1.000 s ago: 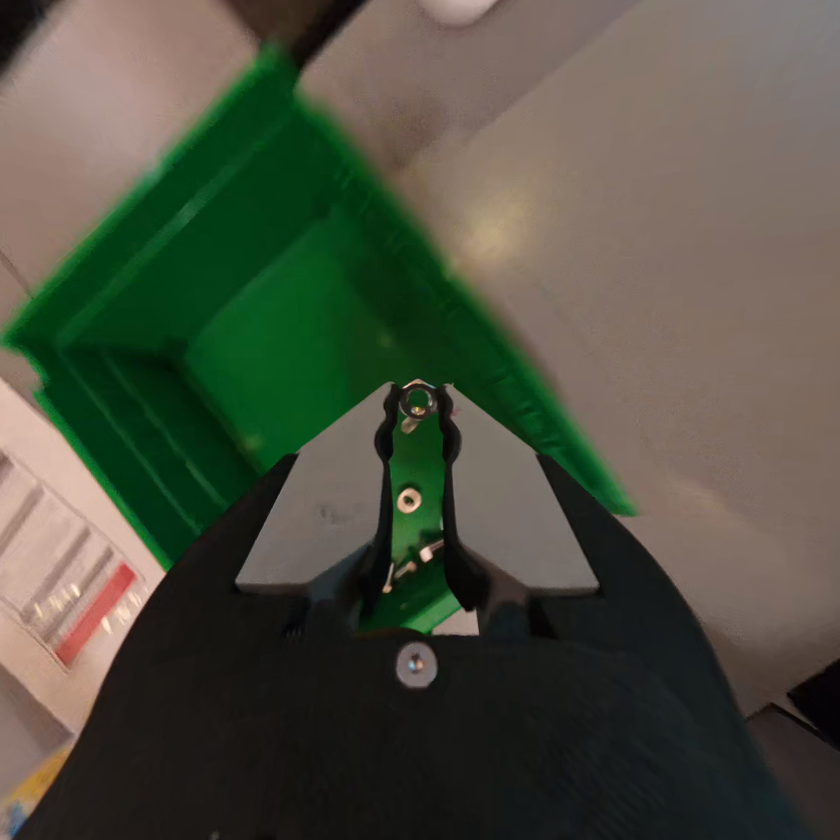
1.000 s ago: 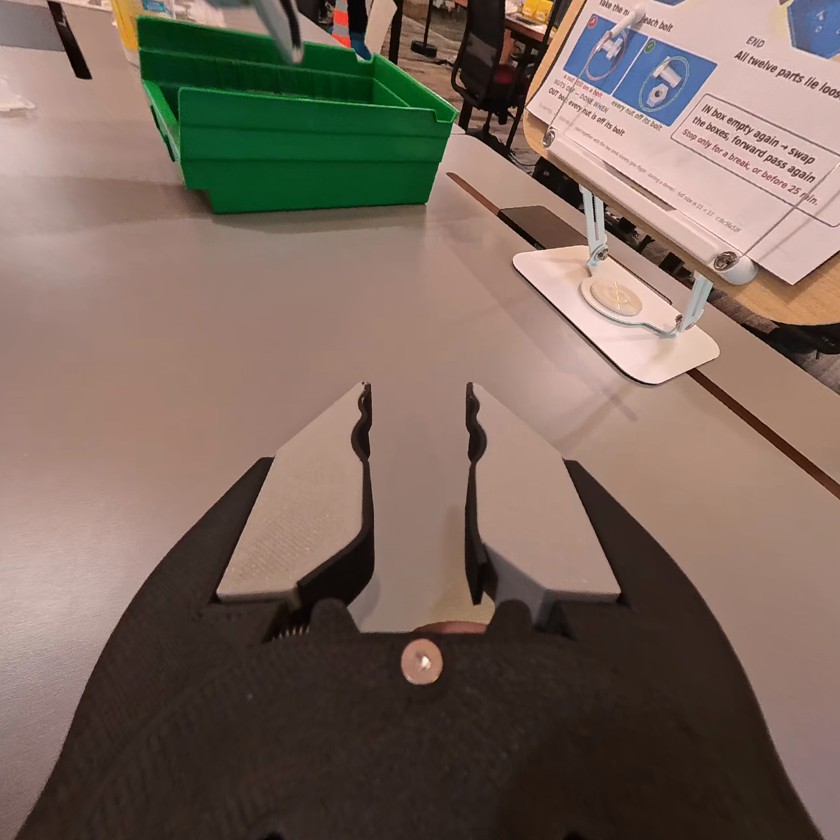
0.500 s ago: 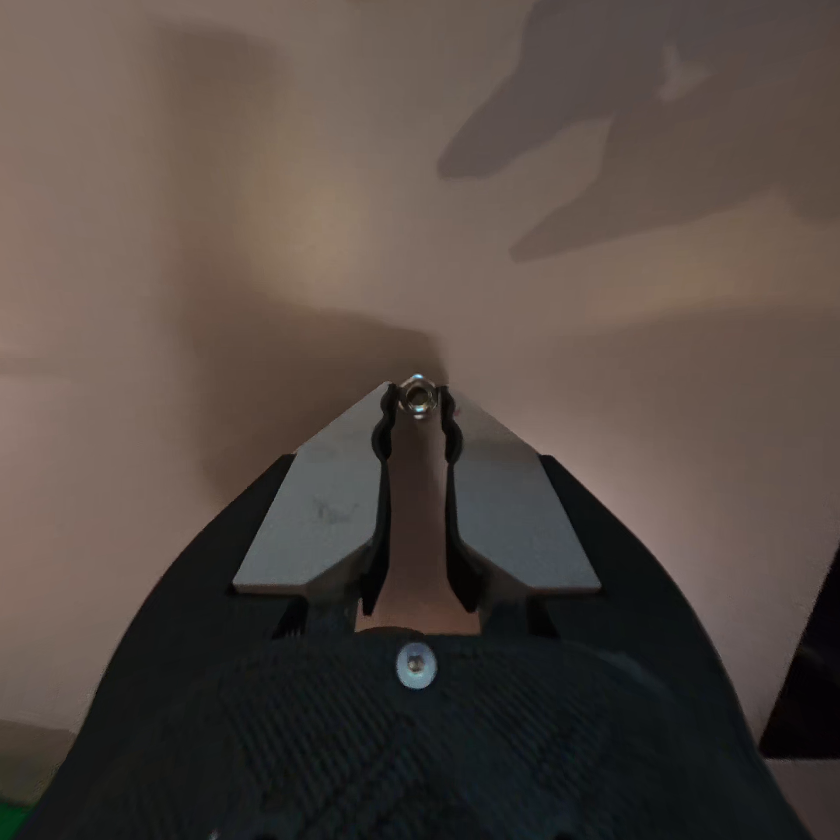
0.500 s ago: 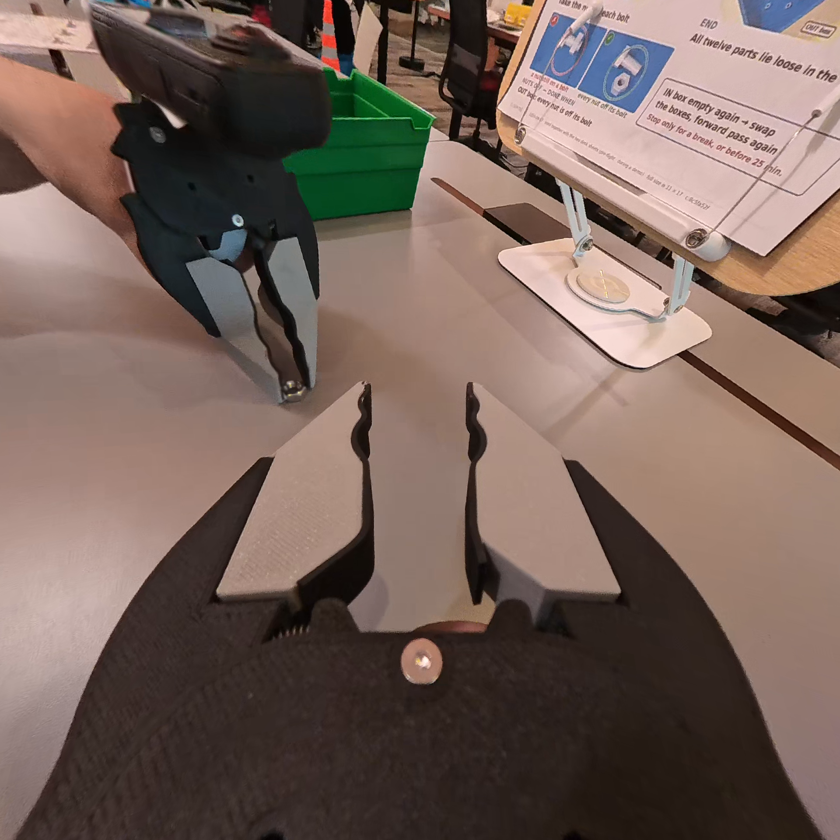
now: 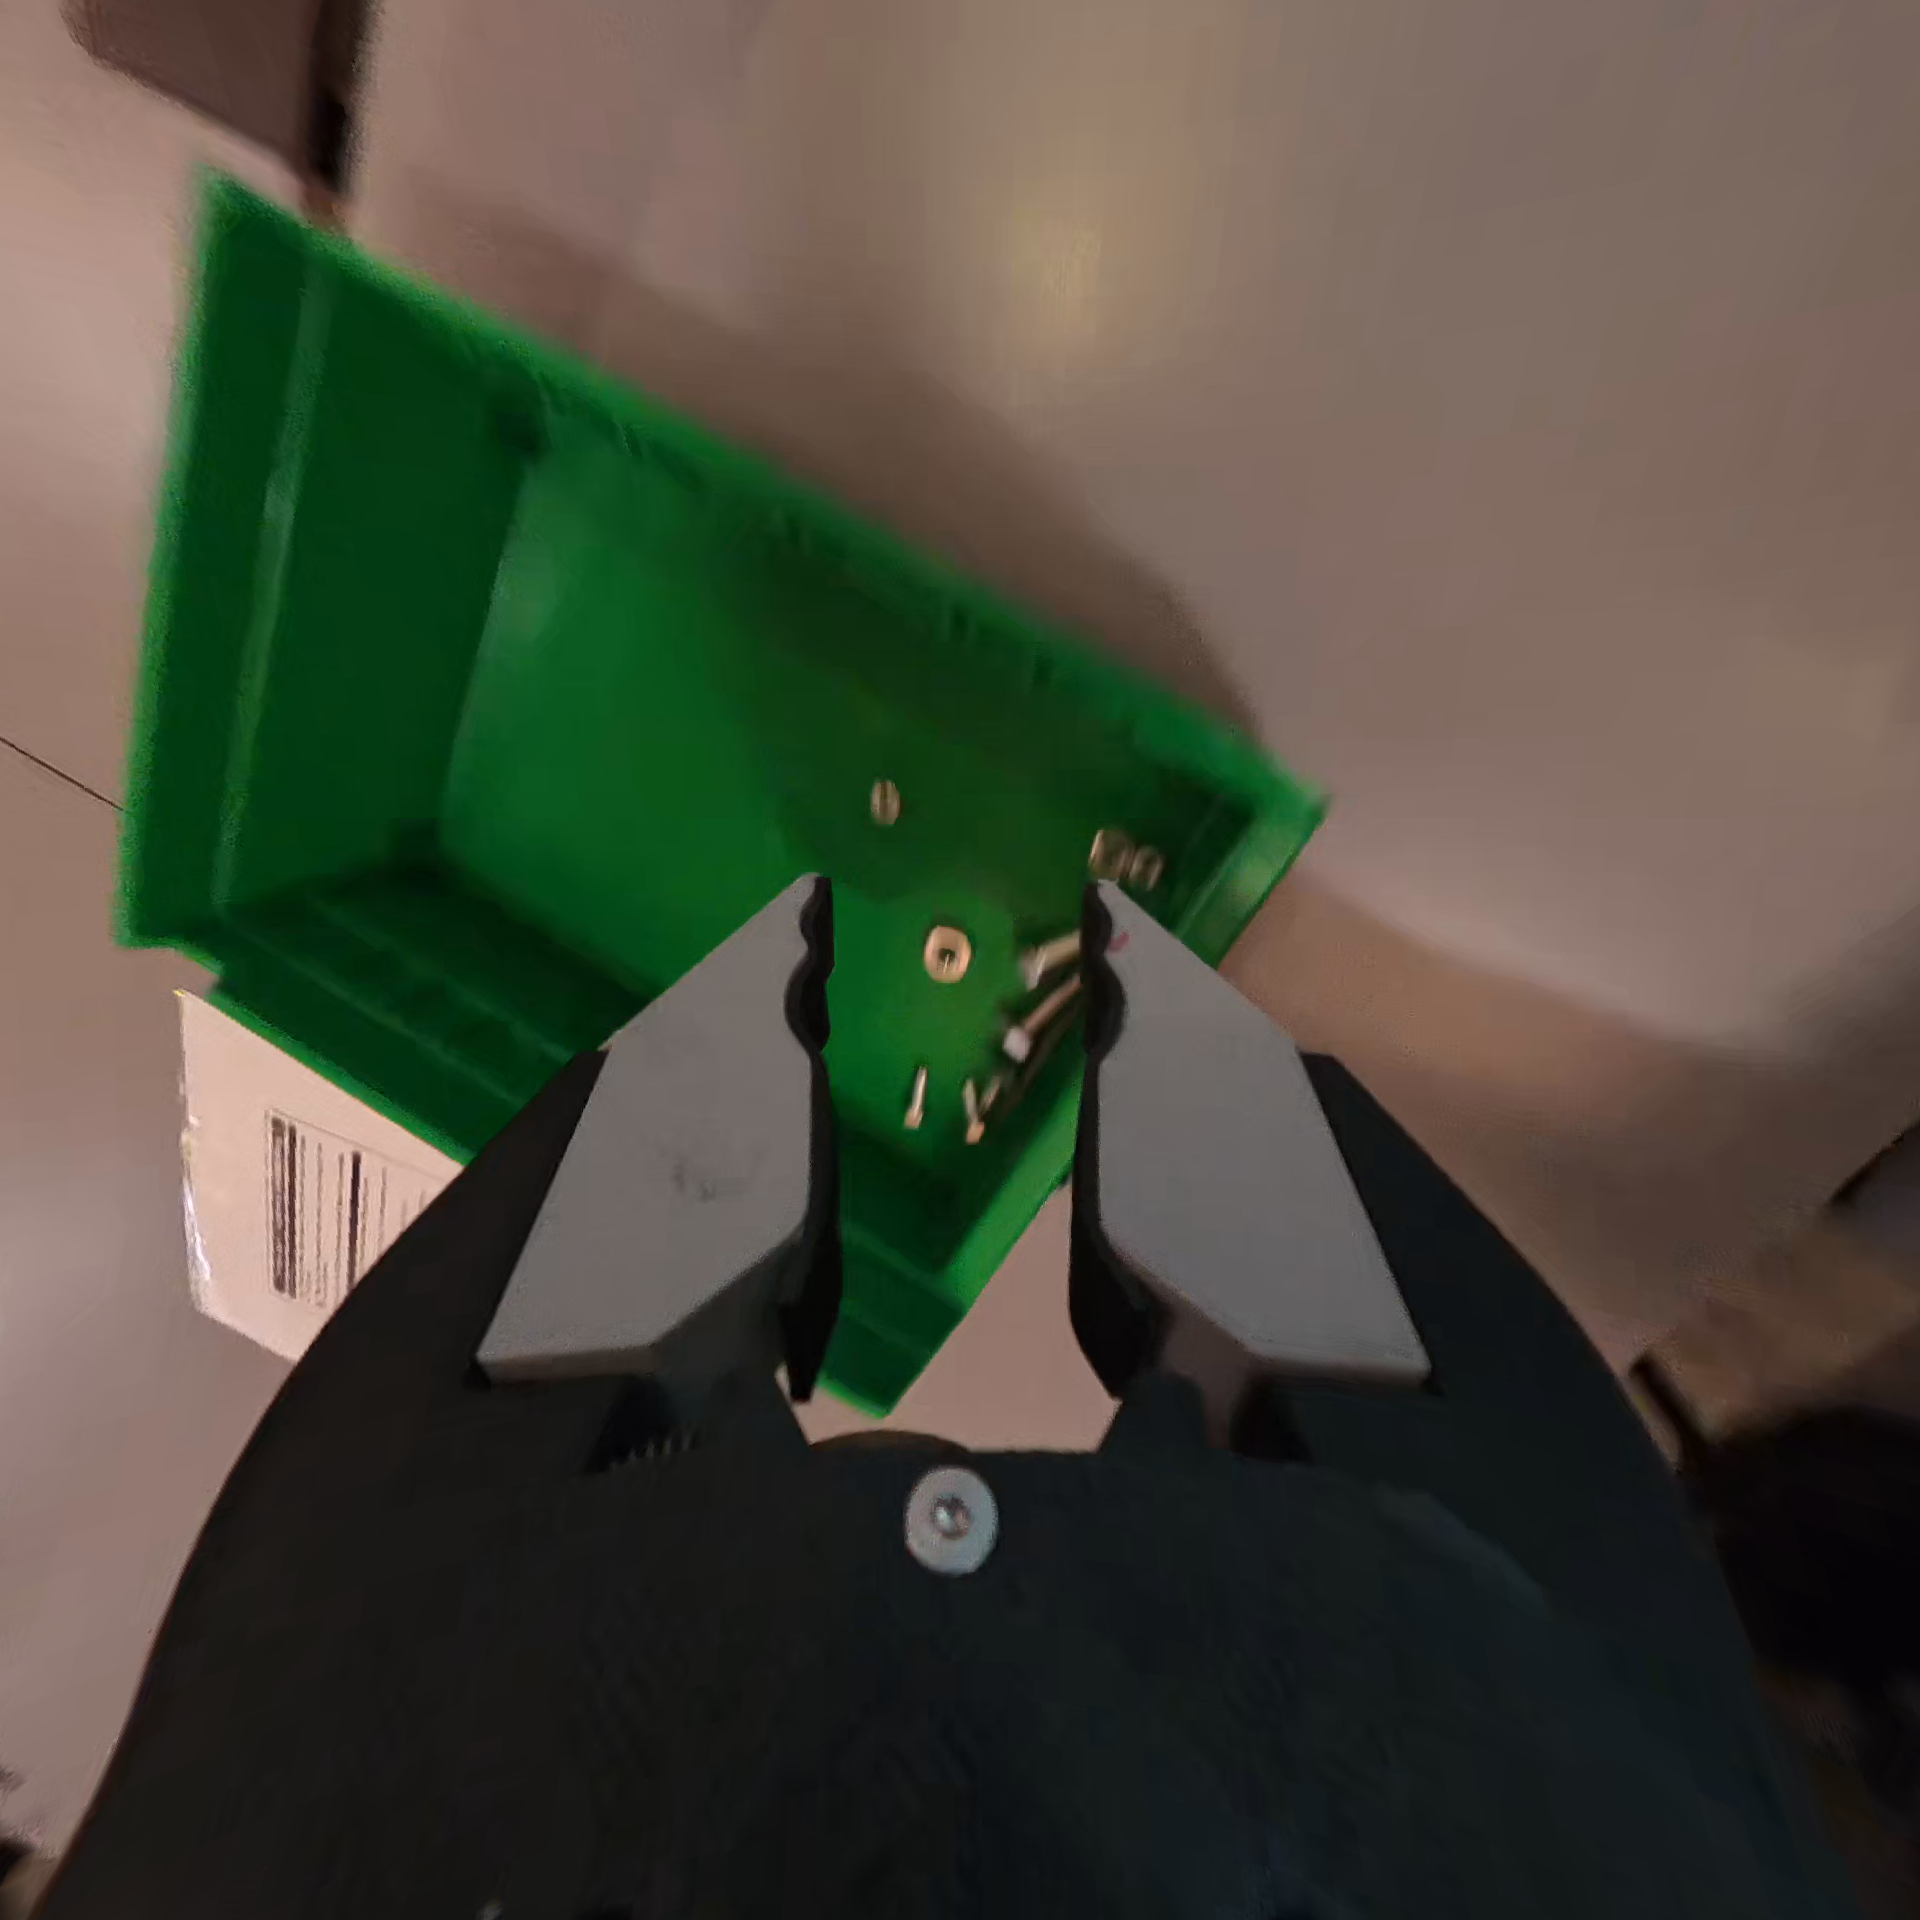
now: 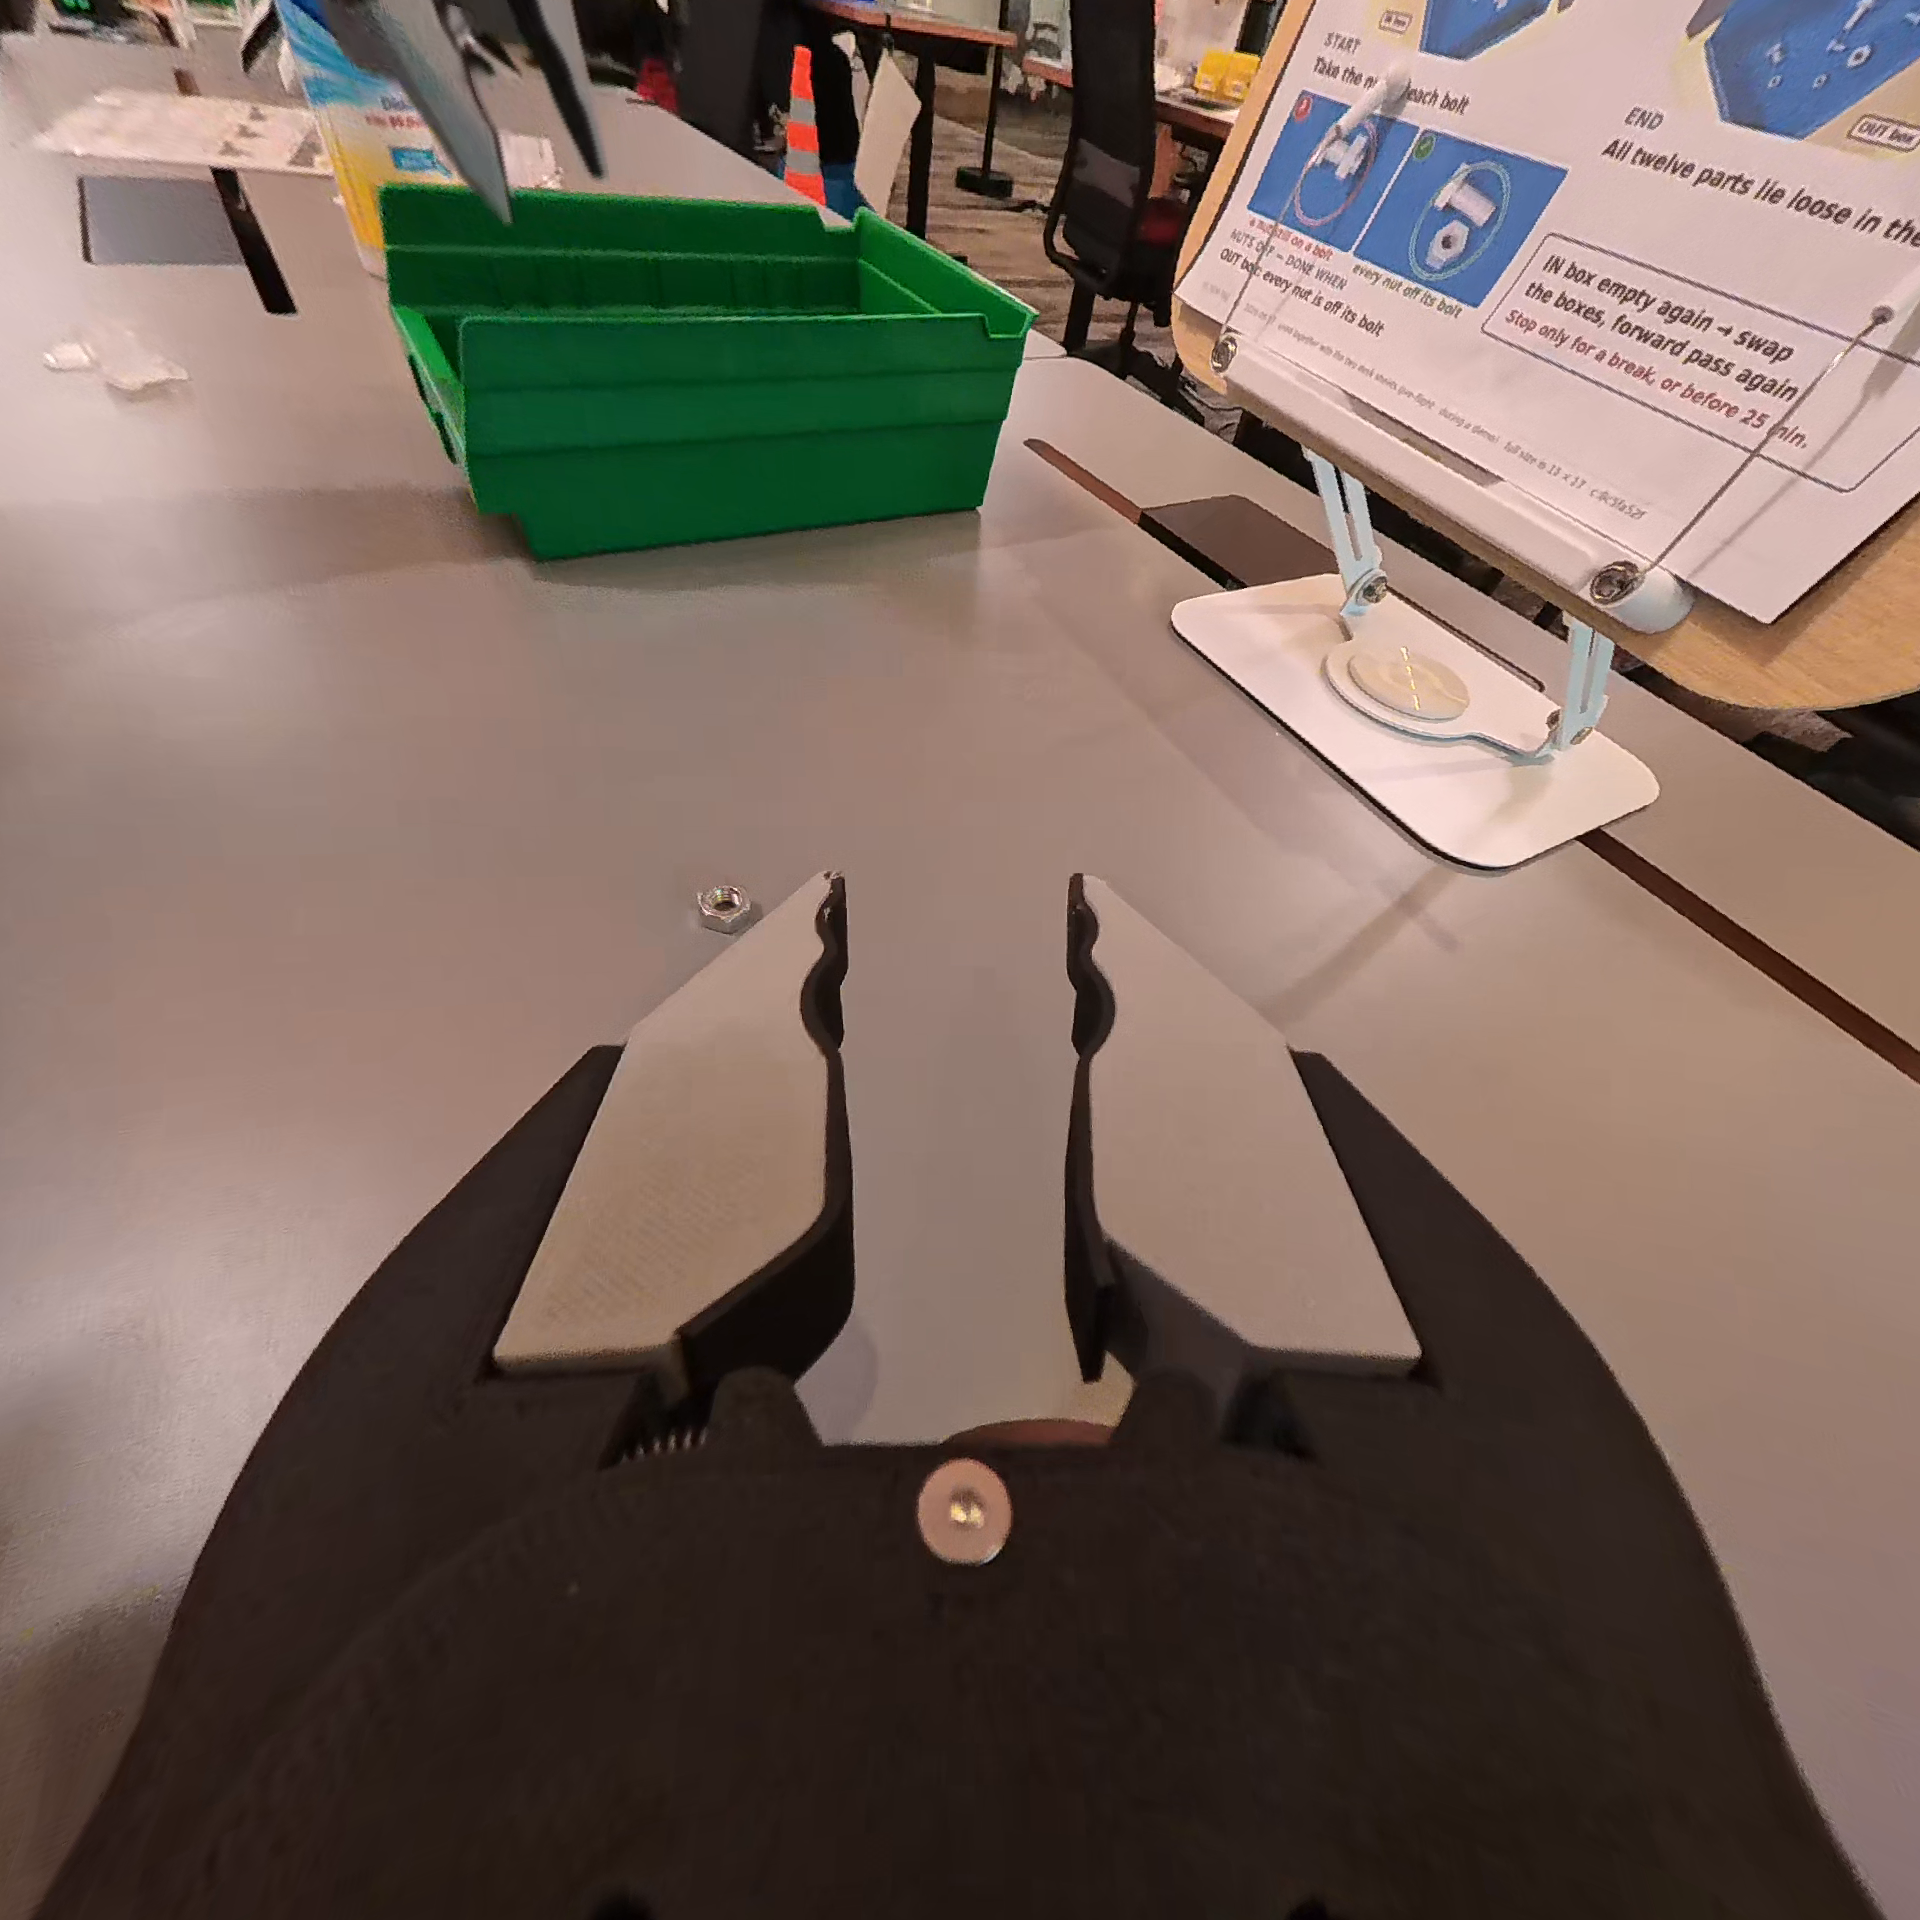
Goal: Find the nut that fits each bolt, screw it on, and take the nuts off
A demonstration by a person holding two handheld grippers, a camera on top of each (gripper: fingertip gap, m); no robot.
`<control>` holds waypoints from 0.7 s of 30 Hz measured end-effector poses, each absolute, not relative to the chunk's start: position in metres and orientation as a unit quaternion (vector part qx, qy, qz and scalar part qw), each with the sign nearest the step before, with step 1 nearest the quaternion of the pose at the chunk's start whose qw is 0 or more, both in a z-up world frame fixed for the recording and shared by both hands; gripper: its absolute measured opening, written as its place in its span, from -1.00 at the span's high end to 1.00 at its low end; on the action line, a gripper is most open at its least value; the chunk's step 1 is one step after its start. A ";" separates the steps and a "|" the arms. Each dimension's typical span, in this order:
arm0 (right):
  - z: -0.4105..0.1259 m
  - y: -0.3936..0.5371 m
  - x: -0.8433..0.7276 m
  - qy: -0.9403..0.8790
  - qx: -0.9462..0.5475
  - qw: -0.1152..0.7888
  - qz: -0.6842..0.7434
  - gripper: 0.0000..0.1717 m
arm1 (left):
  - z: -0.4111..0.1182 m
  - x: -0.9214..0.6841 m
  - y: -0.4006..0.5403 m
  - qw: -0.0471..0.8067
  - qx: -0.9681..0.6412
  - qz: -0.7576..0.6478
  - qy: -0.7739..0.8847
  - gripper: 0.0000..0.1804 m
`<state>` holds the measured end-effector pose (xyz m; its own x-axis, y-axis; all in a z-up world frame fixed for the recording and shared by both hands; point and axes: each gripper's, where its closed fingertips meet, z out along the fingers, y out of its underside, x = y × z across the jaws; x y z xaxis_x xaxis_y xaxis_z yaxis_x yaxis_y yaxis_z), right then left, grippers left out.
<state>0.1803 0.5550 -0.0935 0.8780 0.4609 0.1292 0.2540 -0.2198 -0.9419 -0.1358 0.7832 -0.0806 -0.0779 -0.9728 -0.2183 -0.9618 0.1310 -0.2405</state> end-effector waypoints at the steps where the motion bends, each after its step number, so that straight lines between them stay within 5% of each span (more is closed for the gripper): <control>1: -0.094 0.555 0.179 -0.231 -0.776 0.580 0.091 0.54 | -0.097 -0.155 0.790 0.129 -0.642 -0.005 0.756 0.48; 9: -0.110 0.561 0.178 -0.229 -0.789 0.562 0.096 0.54 | -0.186 -0.222 0.828 -0.012 -0.633 0.059 0.772 0.53; 21: -0.116 0.561 0.177 -0.228 -0.794 0.552 0.113 0.54 | -0.180 -0.182 0.784 -0.016 -0.551 -0.020 0.834 0.73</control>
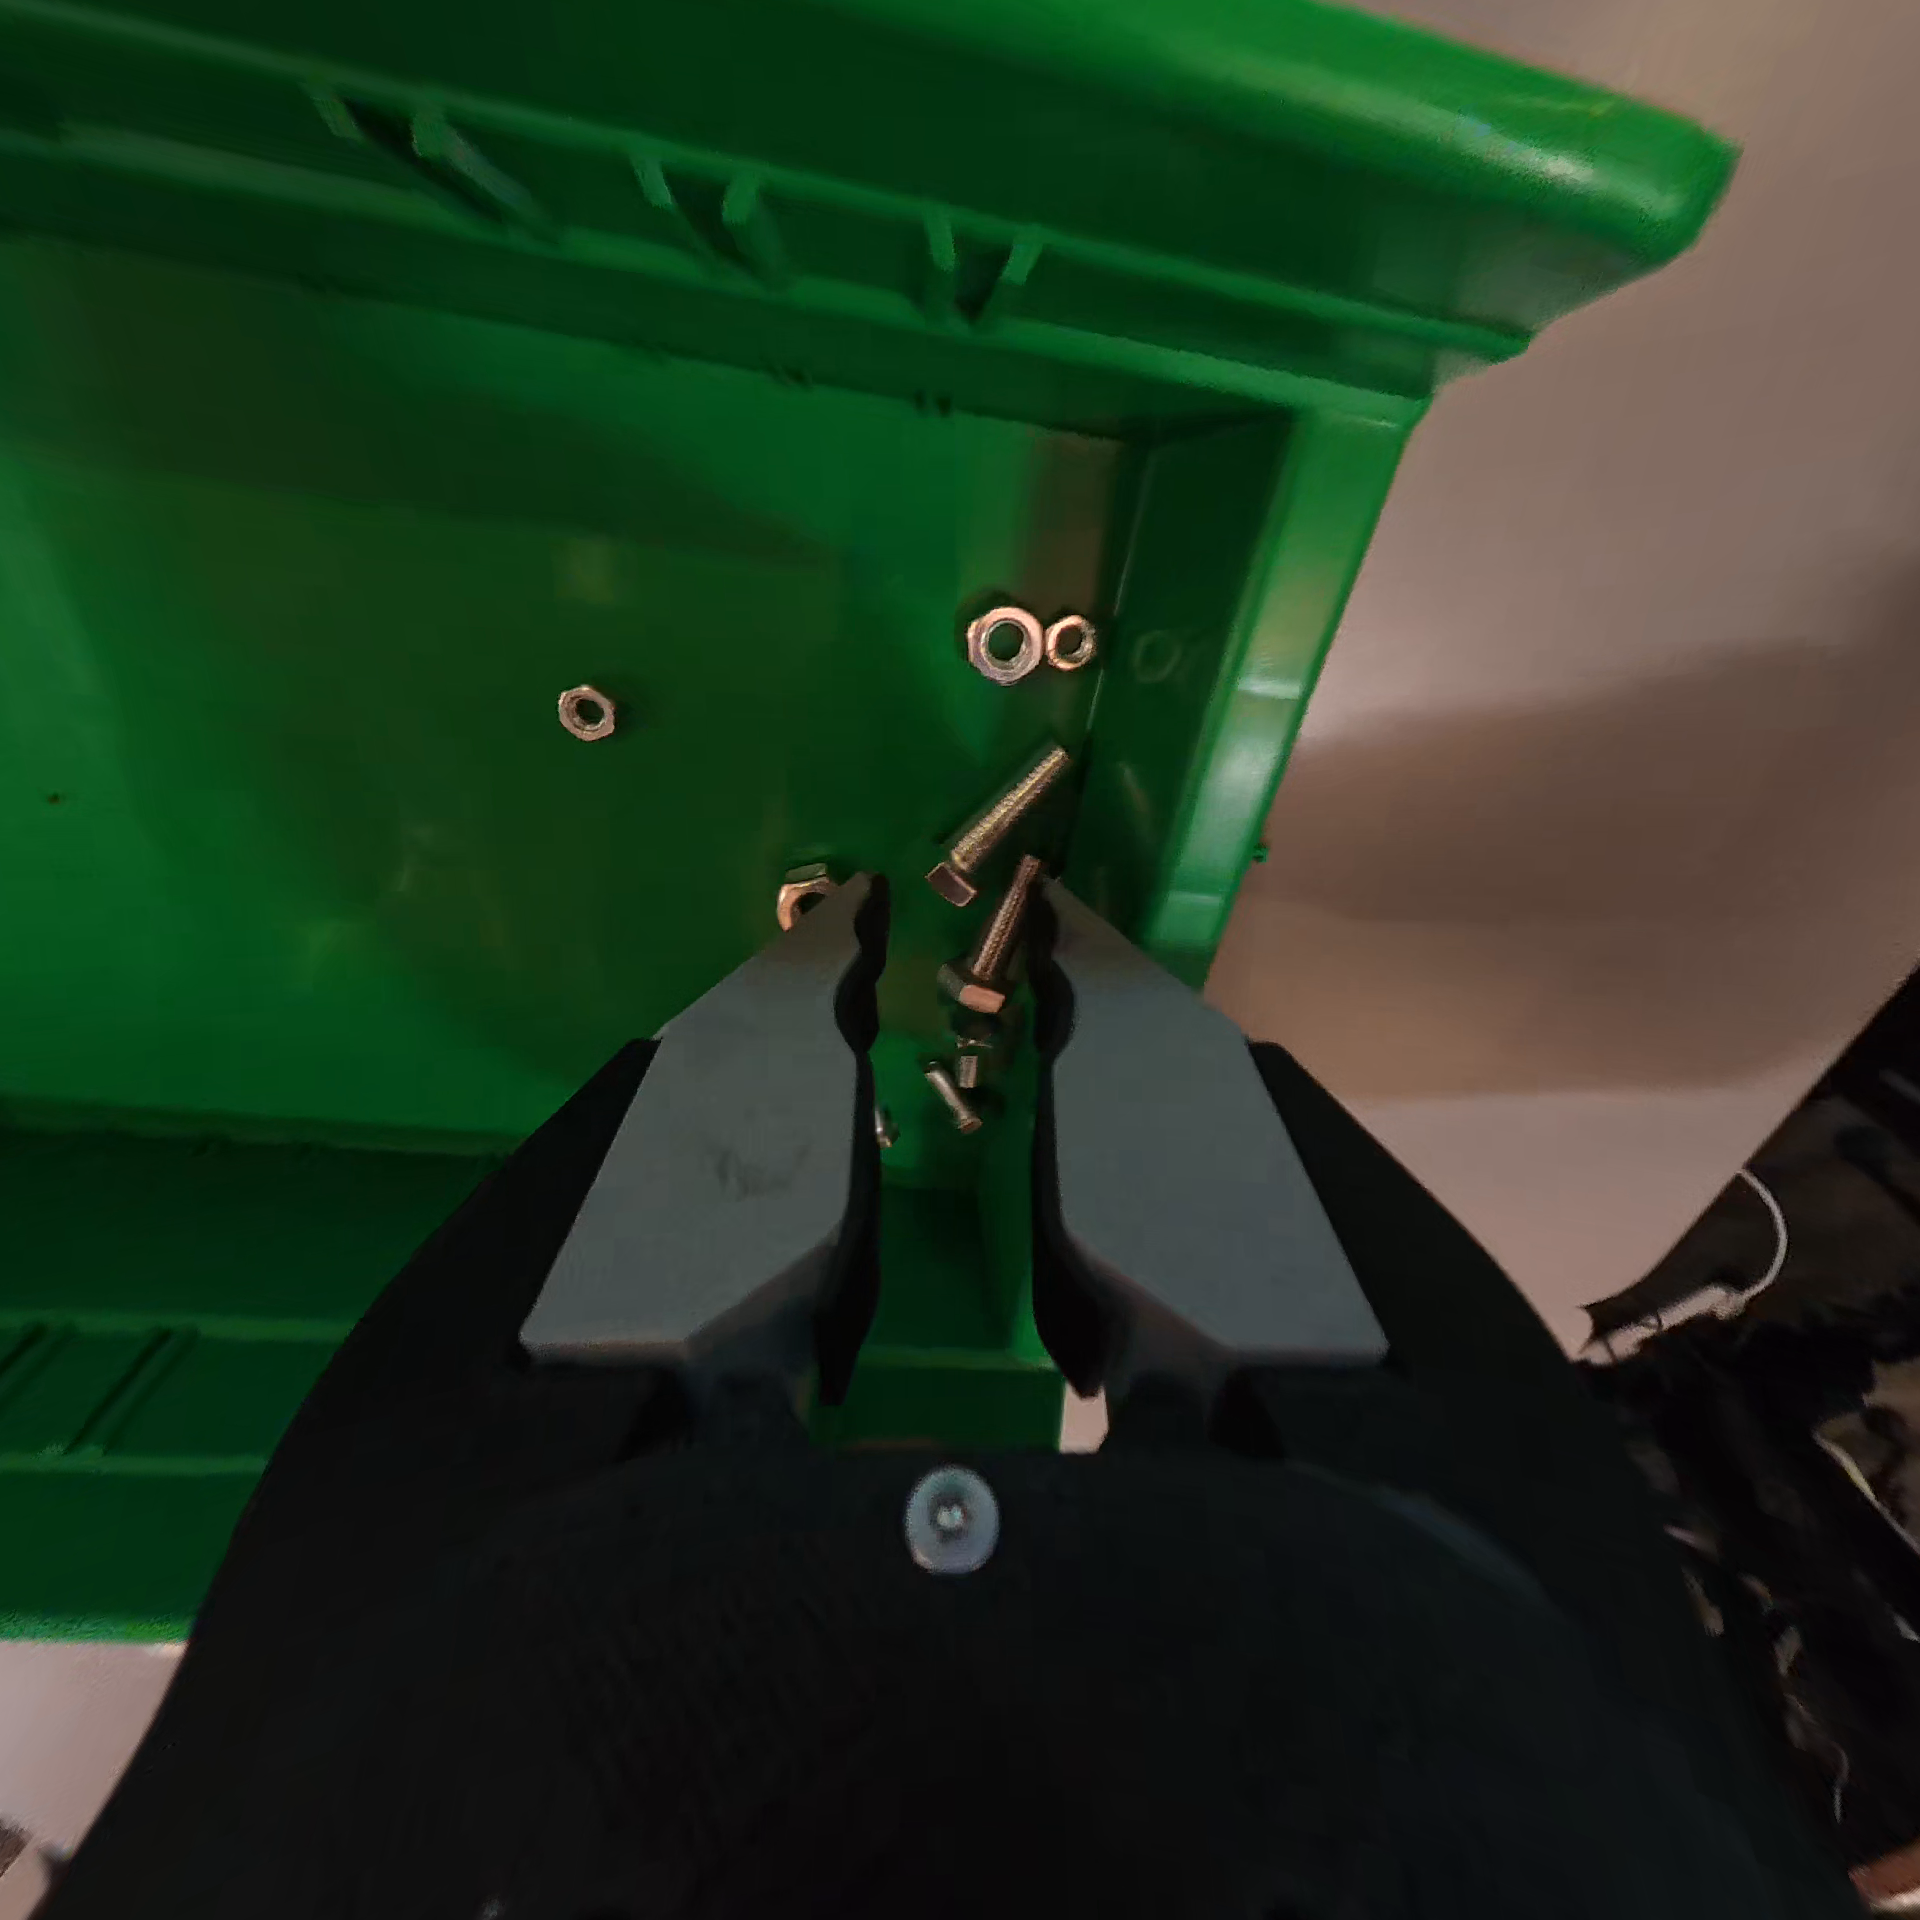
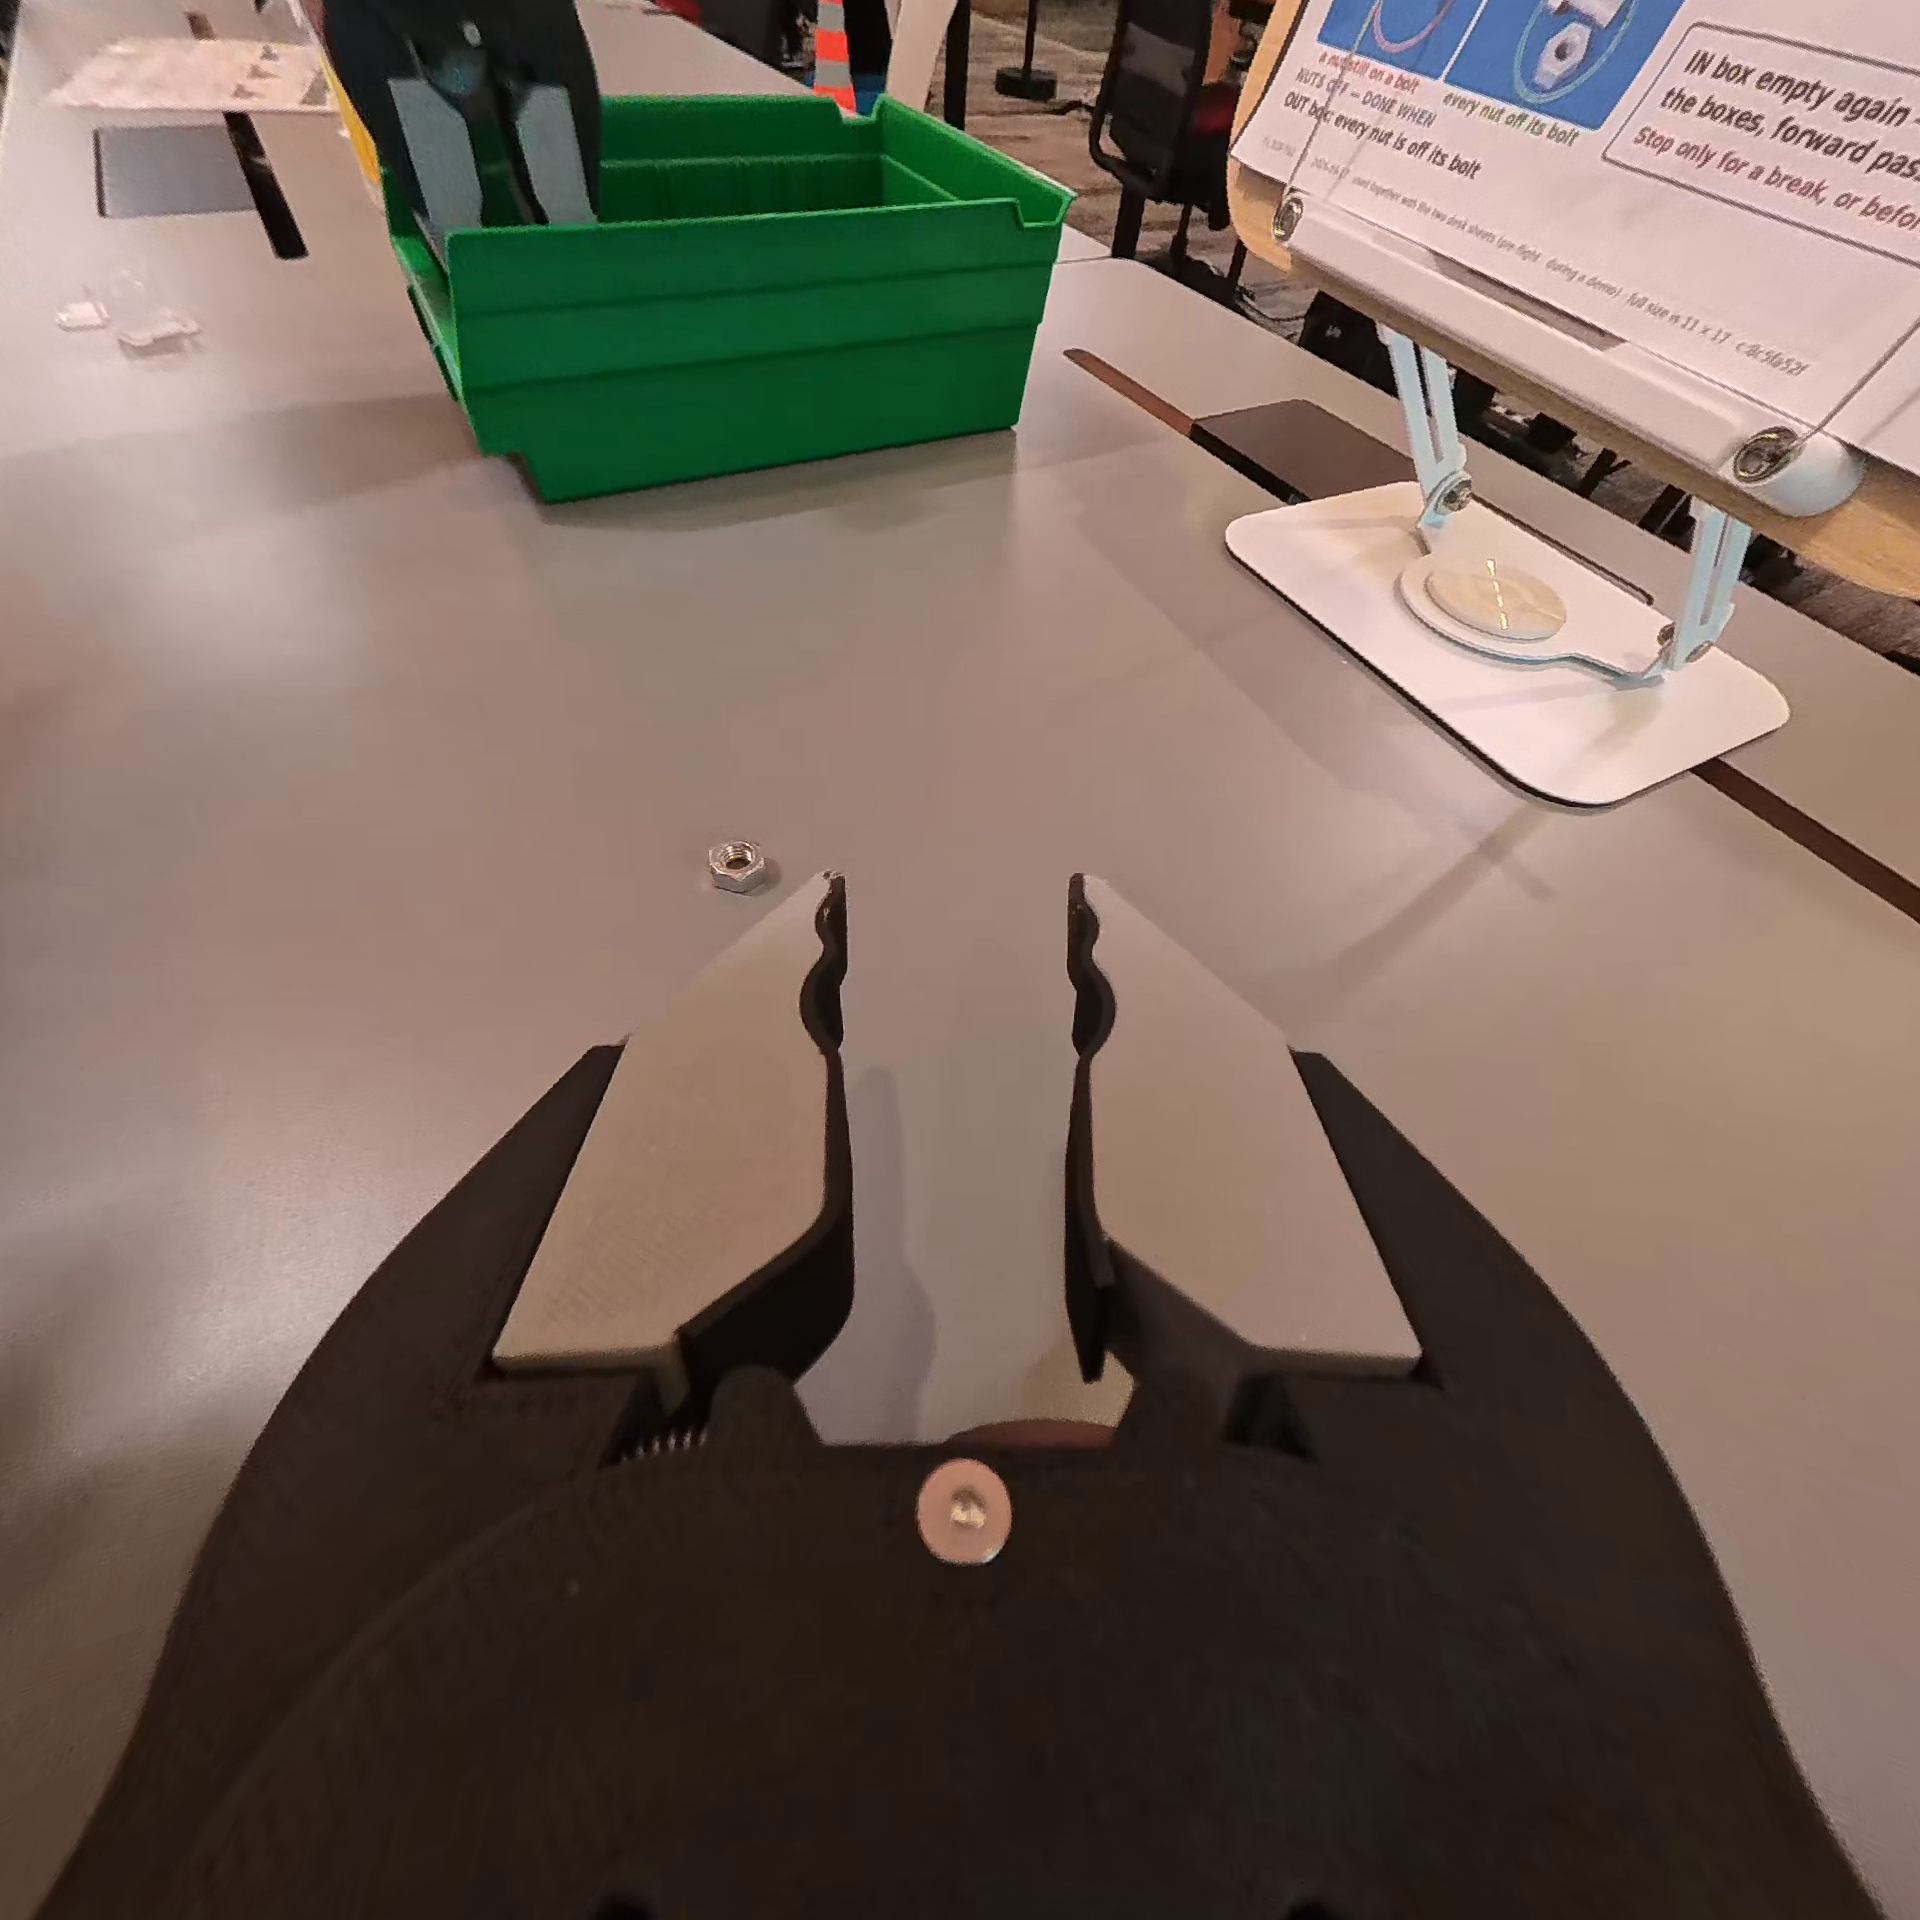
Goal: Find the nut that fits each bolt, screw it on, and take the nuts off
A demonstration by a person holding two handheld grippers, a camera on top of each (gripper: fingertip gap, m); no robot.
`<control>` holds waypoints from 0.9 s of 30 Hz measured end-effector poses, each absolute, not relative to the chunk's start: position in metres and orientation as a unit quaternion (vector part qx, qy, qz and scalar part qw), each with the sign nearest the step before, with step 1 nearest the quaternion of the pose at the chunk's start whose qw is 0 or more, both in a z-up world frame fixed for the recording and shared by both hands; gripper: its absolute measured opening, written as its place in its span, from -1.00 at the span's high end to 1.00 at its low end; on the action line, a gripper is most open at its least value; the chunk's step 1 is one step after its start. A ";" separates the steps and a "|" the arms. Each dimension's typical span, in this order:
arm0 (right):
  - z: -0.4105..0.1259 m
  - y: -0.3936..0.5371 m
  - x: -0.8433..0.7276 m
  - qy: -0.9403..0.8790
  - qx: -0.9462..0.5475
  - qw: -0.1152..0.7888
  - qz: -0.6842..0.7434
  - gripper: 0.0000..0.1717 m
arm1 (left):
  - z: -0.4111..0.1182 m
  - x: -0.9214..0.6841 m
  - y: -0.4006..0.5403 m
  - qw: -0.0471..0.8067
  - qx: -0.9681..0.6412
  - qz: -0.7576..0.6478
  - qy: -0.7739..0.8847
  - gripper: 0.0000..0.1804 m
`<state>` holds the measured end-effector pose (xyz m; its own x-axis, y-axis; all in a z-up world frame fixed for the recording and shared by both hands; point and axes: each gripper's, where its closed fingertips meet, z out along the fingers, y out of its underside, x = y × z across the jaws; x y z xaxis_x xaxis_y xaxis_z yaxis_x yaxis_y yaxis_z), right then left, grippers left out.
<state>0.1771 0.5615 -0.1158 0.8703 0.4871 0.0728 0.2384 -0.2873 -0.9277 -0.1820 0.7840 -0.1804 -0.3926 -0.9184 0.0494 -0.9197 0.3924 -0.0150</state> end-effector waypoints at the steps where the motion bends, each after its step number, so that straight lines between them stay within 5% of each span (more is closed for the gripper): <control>1: -0.116 0.562 0.177 -0.229 -0.795 0.551 0.111 0.54 | -0.182 -0.182 0.787 0.016 0.551 0.009 -0.834 0.71; 27: -0.121 0.562 0.176 -0.234 -0.799 0.545 0.104 0.54 | -0.173 -0.239 0.839 0.002 0.638 -0.104 -0.763 0.69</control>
<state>0.1756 0.5620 -0.1208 0.8686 0.4873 0.0896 0.2612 -0.2968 -0.9185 -0.2388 0.8394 -0.1726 -0.1856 -0.9741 -0.1295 -0.9732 0.1640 0.1610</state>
